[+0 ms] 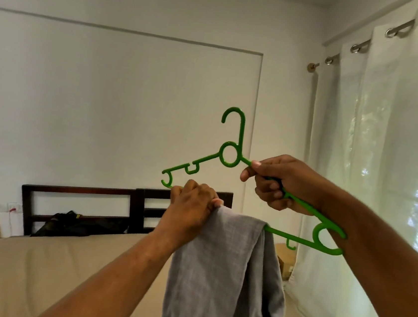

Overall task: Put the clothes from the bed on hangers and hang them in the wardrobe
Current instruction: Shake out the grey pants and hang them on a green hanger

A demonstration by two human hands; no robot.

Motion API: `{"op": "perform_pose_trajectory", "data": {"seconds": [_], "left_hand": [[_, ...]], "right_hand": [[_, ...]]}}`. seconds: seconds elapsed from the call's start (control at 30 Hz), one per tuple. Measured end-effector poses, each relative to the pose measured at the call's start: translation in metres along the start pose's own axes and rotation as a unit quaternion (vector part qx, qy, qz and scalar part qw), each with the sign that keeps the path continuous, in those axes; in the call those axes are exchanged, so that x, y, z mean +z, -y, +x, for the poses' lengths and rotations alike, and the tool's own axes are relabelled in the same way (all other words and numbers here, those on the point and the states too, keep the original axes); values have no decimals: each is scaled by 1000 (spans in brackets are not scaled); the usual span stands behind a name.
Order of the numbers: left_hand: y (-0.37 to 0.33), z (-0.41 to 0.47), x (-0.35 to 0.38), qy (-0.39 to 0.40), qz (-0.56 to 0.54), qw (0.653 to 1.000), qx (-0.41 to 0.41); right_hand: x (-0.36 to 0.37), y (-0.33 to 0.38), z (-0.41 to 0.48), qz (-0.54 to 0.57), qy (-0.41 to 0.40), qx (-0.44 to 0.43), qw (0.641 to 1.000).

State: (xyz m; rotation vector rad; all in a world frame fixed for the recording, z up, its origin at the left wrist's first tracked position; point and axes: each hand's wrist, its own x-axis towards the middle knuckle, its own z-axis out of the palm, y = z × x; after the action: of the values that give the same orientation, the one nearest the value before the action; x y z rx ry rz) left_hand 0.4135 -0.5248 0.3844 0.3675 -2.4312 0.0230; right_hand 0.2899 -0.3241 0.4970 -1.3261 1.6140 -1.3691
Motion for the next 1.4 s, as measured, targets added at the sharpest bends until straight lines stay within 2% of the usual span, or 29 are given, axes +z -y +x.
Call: {"op": "perform_pose_trajectory", "data": {"seconds": [0.17,0.3,0.37,0.43,0.47,0.53,0.6,0.67,0.8,0.9,1.1,1.2,1.4], "left_hand": [[-27,-3,16,-25,-38,999,-4],[-37,-4,25,-56,-67,996,36],[-39,2,24,-167,-79,983,21],[-37,13,13,-291,-106,951,-8],[-34,21,5,-316,-113,942,-11],[-28,33,-13,-274,-101,956,12],[-22,43,-22,-174,-101,979,34],[-17,45,-22,-107,-137,984,47],[-14,32,0,-105,-206,970,72],[-21,21,18,-106,-261,956,77],[-70,14,35,-110,-295,941,121],[-112,11,41,-90,-340,925,145],[-203,10,57,-70,-389,900,182]], "right_hand": [[3,-11,5,15,-9,-11,1000],[0,-25,6,35,-9,-21,999],[-6,-30,4,38,-3,-23,999],[-10,-30,0,37,1,-24,999],[-11,-29,-3,36,4,-25,999],[-8,-27,-8,28,12,-26,999],[-4,-28,-14,8,9,-19,1000],[2,-30,-22,-49,-9,-17,999],[17,-38,-50,-232,-79,9,969],[23,-54,-85,-288,-170,38,942],[36,-88,-174,-301,-310,154,889],[44,-101,-225,-264,-367,195,871],[55,-103,-305,-172,-433,177,867]]}}
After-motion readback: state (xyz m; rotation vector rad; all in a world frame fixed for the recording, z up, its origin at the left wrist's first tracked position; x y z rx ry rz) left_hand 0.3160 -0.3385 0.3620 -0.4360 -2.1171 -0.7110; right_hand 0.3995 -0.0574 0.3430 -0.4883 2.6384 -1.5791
